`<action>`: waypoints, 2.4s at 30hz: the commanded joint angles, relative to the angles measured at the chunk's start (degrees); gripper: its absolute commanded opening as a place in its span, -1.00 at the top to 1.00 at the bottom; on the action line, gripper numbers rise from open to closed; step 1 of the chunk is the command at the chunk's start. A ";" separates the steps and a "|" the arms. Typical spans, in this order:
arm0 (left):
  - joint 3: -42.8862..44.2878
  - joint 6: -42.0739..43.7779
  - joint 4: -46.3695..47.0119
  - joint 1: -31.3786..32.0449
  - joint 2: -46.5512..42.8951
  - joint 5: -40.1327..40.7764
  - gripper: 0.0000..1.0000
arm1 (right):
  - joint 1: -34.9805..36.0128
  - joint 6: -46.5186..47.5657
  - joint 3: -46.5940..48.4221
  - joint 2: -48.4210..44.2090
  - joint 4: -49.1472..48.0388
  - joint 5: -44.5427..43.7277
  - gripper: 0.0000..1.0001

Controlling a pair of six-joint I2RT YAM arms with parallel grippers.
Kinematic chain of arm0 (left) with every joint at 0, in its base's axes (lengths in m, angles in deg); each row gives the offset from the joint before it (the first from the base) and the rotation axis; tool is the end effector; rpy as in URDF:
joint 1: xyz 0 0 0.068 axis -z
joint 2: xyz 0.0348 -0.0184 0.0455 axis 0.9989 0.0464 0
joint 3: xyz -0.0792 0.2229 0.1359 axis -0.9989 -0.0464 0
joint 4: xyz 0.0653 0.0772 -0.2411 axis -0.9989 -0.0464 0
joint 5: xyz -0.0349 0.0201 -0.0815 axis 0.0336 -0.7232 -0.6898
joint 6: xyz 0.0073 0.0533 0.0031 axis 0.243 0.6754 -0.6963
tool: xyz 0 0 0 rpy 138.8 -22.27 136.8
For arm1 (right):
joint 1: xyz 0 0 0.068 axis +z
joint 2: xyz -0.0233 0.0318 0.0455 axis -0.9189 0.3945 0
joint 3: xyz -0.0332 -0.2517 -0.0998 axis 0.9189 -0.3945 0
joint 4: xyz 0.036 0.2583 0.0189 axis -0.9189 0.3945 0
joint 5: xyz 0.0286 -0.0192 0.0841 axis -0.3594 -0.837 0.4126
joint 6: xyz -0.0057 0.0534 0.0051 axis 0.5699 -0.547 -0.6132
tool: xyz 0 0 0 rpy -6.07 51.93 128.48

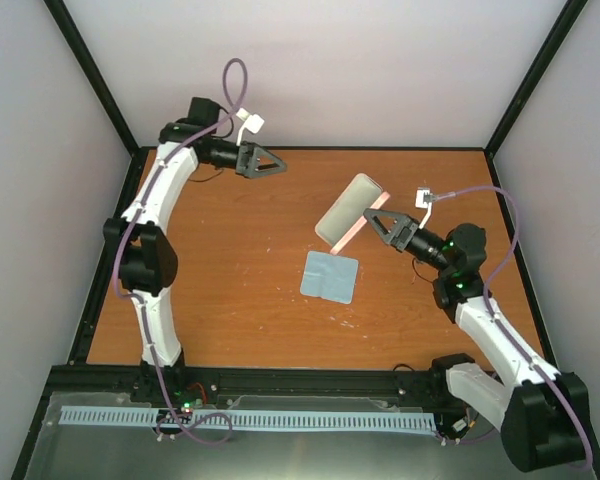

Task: Organize the sunglasses
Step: Open the sunglasses case, then place the sunglasses case at the center of the board.

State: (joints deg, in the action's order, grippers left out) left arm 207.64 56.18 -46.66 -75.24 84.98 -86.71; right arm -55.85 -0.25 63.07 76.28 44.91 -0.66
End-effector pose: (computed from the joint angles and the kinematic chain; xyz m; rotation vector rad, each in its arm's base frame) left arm 0.4080 -0.1218 0.3463 0.9176 1.9894 -1.5138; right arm 0.2030 0.0658 0.3009 -0.1413 1.6700 1.4701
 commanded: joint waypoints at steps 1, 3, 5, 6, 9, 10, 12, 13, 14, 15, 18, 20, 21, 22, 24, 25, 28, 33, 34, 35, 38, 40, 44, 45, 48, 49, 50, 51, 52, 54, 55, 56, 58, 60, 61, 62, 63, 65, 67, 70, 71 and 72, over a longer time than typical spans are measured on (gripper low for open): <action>-3.19 -3.56 0.80 -0.20 -5.84 -9.55 -0.99 | 0.07 -7.65 -3.41 4.90 -24.51 -5.20 0.94; -6.39 -5.07 3.38 -0.10 -8.46 -9.91 -0.98 | 0.07 -10.82 -4.05 8.51 -32.69 -5.88 0.94; -7.19 -4.02 2.65 0.21 -9.11 -8.10 -0.97 | 0.07 -14.68 -3.82 12.36 -41.88 -6.11 0.94; -7.63 -3.03 1.84 0.39 -9.23 -7.04 -0.96 | 0.09 -16.59 -3.47 14.49 -45.66 -6.01 0.94; -9.25 -2.20 1.08 1.00 -9.23 -5.55 -0.90 | 0.21 -22.16 -2.29 20.12 -56.04 -5.71 0.94; -9.61 -2.31 1.60 1.23 -9.23 -4.78 -0.89 | 0.28 -23.72 -1.97 22.16 -59.20 -5.62 0.94; -10.05 -3.36 3.40 1.74 -9.39 -2.57 -0.89 | 0.52 -25.90 -1.05 24.54 -62.19 -4.75 0.94; -10.09 -4.21 4.74 1.95 -9.43 -2.10 -0.88 | 0.70 -26.23 -0.85 25.07 -62.76 -4.35 0.94; -10.09 -5.53 6.02 2.23 -9.44 -1.69 -0.88 | 0.82 -26.26 -0.82 25.41 -63.10 -4.50 0.94; -9.73 -6.15 6.57 2.60 -9.25 -1.43 -0.88 | 0.93 -26.34 -0.94 25.53 -63.32 -4.75 0.94; -8.59 -6.02 6.78 4.65 -9.00 0.50 -0.88 | 1.07 -26.61 -0.93 25.85 -63.91 -4.83 0.94; -8.51 -5.90 6.87 6.15 -8.98 0.90 -0.88 | 1.25 -26.92 -0.93 26.17 -64.41 -4.77 0.94; -8.45 -5.88 6.90 6.83 -8.92 0.68 -0.89 | 1.29 -27.02 -0.98 26.25 -64.61 -4.69 0.94; -8.57 -6.04 7.25 7.47 -8.99 0.52 -0.89 | 1.33 -27.08 -1.03 26.32 -64.87 -4.67 0.94; -8.35 -6.12 7.62 8.72 -9.00 0.88 -0.89 | 1.35 -27.28 -1.33 26.25 -65.01 -4.62 0.94; -8.12 -6.07 7.65 9.41 -8.93 1.12 -0.88 | 1.36 -27.30 -1.46 26.15 -65.13 -4.68 0.94; -7.22 -5.54 7.15 10.90 -8.33 2.16 -0.77 | 1.34 -27.36 -1.60 25.91 -65.25 -4.66 0.94; -7.52 -4.31 6.10 11.11 -7.46 4.23 -0.63 | 1.30 -27.72 -1.58 25.48 -65.54 -4.32 0.94; -7.61 -4.29 6.07 11.11 -7.33 4.43 -0.62 | 1.31 -27.80 -1.66 25.36 -65.54 -4.25 0.94; -7.75 -4.19 5.95 11.11 -7.19 4.59 -0.57 | 1.37 -27.93 -1.62 25.31 -65.58 -4.23 0.94; -8.21 -4.05 5.82 11.11 -6.70 4.88 -0.28 | 1.33 -28.06 -1.77 25.31 -65.88 -4.38 0.94; -8.51 -3.79 5.57 11.19 -6.48 4.56 -0.23 | 1.36 -28.11 -1.66 25.22 -65.85 -4.47 0.94; -8.70 -3.57 5.37 11.32 -6.12 3.96 -0.13 | 1.30 -28.14 -1.39 25.28 -65.85 -4.25 0.94; -8.66 -3.45 5.18 11.36 -6.03 3.80 -0.08 | 1.35 -28.16 -1.40 25.30 -65.89 -4.30 0.94; -8.32 -3.13 4.60 11.67 -5.91 3.00 0.13 | 1.33 -28.19 -1.42 25.49 -65.87 -4.23 0.94; -8.35 -3.00 4.46 11.82 -5.91 2.92 0.18 | 1.30 -28.21 -1.38 25.54 -65.89 -4.22 0.94; -8.34 -2.84 4.27 11.91 -5.84 2.83 0.24 | 1.38 -28.18 -1.32 25.56 -65.89 -4.16 0.94; -8.23 -2.77 4.15 12.03 -5.79 2.67 0.28 | 1.32 -28.23 -1.39 25.62 -65.89 -4.12 0.94; -8.26 -2.69 4.14 12.15 -5.75 2.45 0.33 | 1.36 -28.32 -1.41 25.65 -65.89 -3.93 0.94; -7.98 -2.69 4.01 12.37 -5.71 2.17 0.47 | 1.39 -28.54 -1.41 25.69 -65.89 -3.62 0.94; -7.80 -2.71 3.95 12.46 -5.74 2.24 0.53 | 1.39 -28.61 -1.50 25.66 -65.85 -3.54 0.93; -7.40 -2.65 3.78 12.51 -5.60 2.29 0.64 | 1.33 -28.71 -1.47 25.58 -65.70 -3.45 0.92; -6.40 -2.21 3.09 12.51 -5.42 3.16 0.95 | 1.35 -28.94 -1.75 25.56 -65.37 -3.37 0.84; -4.90 -1.00 1.55 12.51 -4.96 4.48 0.99 | 1.32 -29.35 -1.99 25.71 -65.24 -3.27 0.81; -3.81 0.01 0.11 12.51 -4.53 5.08 0.99 | 1.37 -29.49 -2.10 25.83 -65.19 -3.19 0.79; -2.70 0.97 -1.26 12.51 -4.11 5.58 0.99 | 1.37 -29.72 -2.33 25.95 -65.38 -3.16 0.77; -1.79 1.88 -2.44 12.51 -3.70 6.01 0.99 | 1.33 -29.88 -2.46 26.12 -65.56 -3.19 0.74; -0.41 3.31 -4.26 12.51 -3.32 6.84 0.99 | 1.31 -30.07 -2.68 26.31 -65.63 -3.11 0.64; 0.62 4.20 -5.21 12.51 -3.23 7.99 0.99 | 1.37 -30.40 -2.76 26.40 -65.36 -2.97 0.31; 2.79 6.77 -7.10 12.43 -3.11 10.70 0.99 | 1.34 -30.50 -3.14 26.39 -64.13 -1.99 -0.11; 3.76 8.06 -8.16 12.43 -2.85 11.89 0.99 | 1.38 -30.35 -3.49 26.18 -63.43 -1.45 -0.30; 4.70 9.43 -9.33 12.38 -2.69 13.18 0.99 | 1.32 -30.14 -3.94 25.84 -62.57 -0.93 -0.48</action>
State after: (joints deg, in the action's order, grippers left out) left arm 206.92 57.25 -52.52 -63.04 81.61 -76.81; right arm -54.73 -28.38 60.44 102.50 -10.01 -3.70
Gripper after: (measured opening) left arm 0.142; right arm 0.687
